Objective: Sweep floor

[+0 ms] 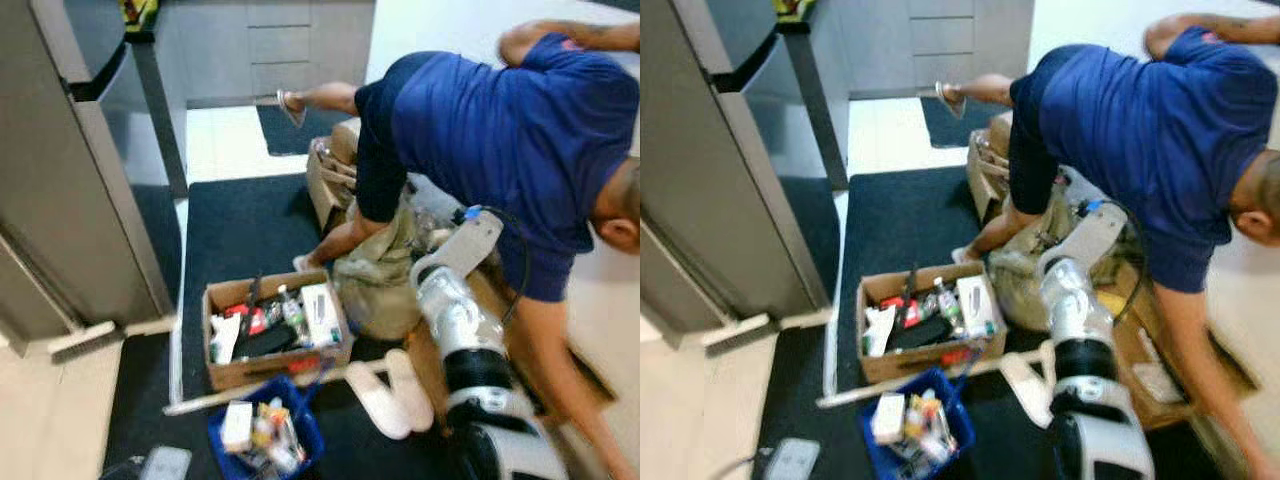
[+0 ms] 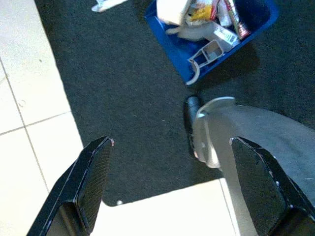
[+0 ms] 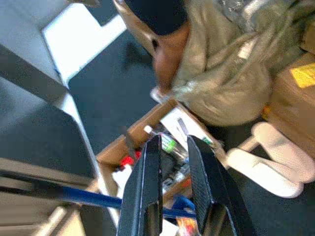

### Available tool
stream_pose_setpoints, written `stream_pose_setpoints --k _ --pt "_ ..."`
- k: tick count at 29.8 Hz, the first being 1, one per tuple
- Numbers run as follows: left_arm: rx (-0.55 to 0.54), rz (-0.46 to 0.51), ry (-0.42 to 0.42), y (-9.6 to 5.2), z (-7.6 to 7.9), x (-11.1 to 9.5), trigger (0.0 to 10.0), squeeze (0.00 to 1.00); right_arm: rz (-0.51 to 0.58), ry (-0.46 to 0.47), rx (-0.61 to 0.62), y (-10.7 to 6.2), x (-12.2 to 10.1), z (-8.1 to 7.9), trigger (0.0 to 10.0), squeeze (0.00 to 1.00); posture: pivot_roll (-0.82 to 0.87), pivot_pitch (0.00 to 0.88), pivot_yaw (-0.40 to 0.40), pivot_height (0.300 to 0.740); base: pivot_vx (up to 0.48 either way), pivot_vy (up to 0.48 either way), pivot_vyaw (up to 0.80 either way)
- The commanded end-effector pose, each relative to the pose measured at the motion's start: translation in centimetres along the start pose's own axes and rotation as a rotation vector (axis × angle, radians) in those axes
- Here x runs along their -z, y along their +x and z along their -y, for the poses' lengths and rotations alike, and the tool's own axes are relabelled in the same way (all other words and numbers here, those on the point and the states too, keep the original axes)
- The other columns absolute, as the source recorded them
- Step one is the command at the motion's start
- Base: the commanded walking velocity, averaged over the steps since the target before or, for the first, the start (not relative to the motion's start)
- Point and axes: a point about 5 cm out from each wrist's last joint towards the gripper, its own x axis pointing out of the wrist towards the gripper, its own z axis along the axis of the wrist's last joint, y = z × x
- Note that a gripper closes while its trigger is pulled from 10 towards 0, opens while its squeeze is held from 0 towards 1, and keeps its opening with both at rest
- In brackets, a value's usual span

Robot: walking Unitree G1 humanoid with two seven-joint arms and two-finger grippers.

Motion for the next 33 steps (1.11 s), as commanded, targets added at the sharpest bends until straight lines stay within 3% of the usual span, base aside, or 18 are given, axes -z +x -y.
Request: stream_pose_setpoints --k 1,12,15,17,23,24,25,26,27,32,33 --pt "0.009 -0.031 -0.01 -0.2 0.2 0.8 10.0 0.0 -0.014 -0.021 0.062 0.1 0.1 1.5 10.0 0.0 0.05 0.075 -0.058 0.74 0.0 0.0 0.0" --pt "0.016 -0.033 -0.015 -0.2 0.6 0.9 10.0 0.0 -0.026 -0.082 0.073 -0.2 0.7 1.8 10.0 0.0 0.04 0.093 -0.064 0.74 0.0 0.0 0.0" --pt "0.021 -0.033 -0.014 -0.2 1.1 0.8 10.0 0.0 -0.024 -0.1 0.048 -0.4 0.8 1.7 10.0 0.0 0.04 0.096 -0.065 0.74 0.0 0.0 0.0" --pt "0.029 -0.034 -0.013 -0.1 1.8 0.6 10.0 0.0 -0.006 -0.146 -0.032 -0.6 0.7 1.2 10.0 0.0 0.04 0.098 -0.067 0.74 0.0 0.0 0.0" --pt "0.034 -0.033 -0.014 0.0 2.2 0.5 10.0 0.0 0.027 -0.176 -0.124 -0.7 0.3 0.9 10.0 0.0 0.04 0.097 -0.07 0.74 0.0 0.0 0.0" --pt "0.037 -0.033 -0.014 0.0 2.5 0.3 10.0 0.0 0.063 -0.168 -0.232 -0.9 -0.3 1.1 10.0 0.15 0.04 0.098 -0.071 0.74 0.0 0.0 0.0" --pt "0.042 -0.032 -0.014 0.1 2.8 0.2 10.0 0.0 0.114 -0.162 -0.373 -1.2 -1.2 1.4 10.0 1.0 0.04 0.096 -0.072 0.74 0.0 0.0 0.0" --pt "0.042 -0.032 -0.014 0.1 2.8 0.2 10.0 0.0 0.114 -0.162 -0.373 -1.2 -1.2 1.4 10.0 1.0 0.04 0.096 -0.072 0.74 0.0 0.0 0.0" --pt "0.045 -0.032 -0.014 0.2 2.9 0.1 10.0 0.0 0.148 -0.167 -0.477 -1.5 -1.9 1.8 10.0 1.0 0.04 0.096 -0.072 0.74 0.0 0.0 0.0" --pt "0.046 -0.032 -0.014 0.2 3.1 0.0 10.0 0.0 0.168 -0.172 -0.537 -1.7 -2.3 2.1 10.0 1.0 0.04 0.096 -0.072 0.74 0.0 0.0 0.0" --pt "0.049 -0.031 -0.014 0.2 3.2 -0.1 10.0 0.0 0.139 -0.216 -0.622 -2.0 -2.1 2.7 10.0 1.0 0.04 0.095 -0.074 0.74 0.0 0.0 0.0"
